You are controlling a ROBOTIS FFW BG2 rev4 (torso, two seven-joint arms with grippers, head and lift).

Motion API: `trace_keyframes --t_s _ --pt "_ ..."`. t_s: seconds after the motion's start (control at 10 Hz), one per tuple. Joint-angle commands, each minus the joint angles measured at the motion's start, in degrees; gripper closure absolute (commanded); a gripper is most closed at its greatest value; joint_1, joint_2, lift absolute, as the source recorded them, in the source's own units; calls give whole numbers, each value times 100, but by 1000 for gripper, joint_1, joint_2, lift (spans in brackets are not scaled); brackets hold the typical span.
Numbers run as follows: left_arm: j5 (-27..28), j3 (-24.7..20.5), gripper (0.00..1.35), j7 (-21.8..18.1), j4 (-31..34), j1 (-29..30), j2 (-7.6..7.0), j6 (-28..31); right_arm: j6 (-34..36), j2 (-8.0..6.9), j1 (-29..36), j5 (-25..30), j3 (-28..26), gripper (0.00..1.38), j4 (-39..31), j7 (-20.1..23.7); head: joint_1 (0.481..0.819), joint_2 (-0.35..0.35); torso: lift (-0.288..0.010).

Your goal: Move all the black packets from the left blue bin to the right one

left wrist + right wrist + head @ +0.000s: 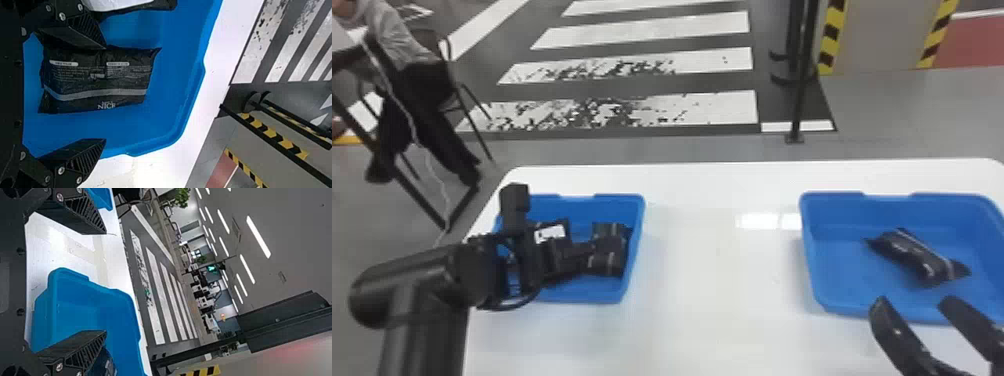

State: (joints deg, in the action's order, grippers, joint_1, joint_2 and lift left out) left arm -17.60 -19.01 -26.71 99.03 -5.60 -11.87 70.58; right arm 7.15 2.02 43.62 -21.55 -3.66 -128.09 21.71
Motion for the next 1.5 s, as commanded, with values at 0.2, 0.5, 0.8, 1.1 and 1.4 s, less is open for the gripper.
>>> trace_keyframes --t_s 0.2,0.5,0.8,1.1,1.4 --pt "-57 267 848 -27 -629 -284 -70 550 1 0 -3 -119 23 127 61 9 695 163 -154" --pt "58 153 1197 -168 -67 40 -61 226 1 0 -3 -187 23 127 90 35 695 158 -154" --pt "-319 -201 1197 -220 1846 1080 -52 212 1 0 -18 -210 23 127 75 62 695 174 -154" --pt "-776 -76 1197 -387 3435 1854 62 -13 114 0 -228 -325 69 125 61 264 695 151 -154" --pt "-1313 507 1197 -581 3786 1966 141 -69 184 35 -608 -633 263 125 90 475 695 74 -154"
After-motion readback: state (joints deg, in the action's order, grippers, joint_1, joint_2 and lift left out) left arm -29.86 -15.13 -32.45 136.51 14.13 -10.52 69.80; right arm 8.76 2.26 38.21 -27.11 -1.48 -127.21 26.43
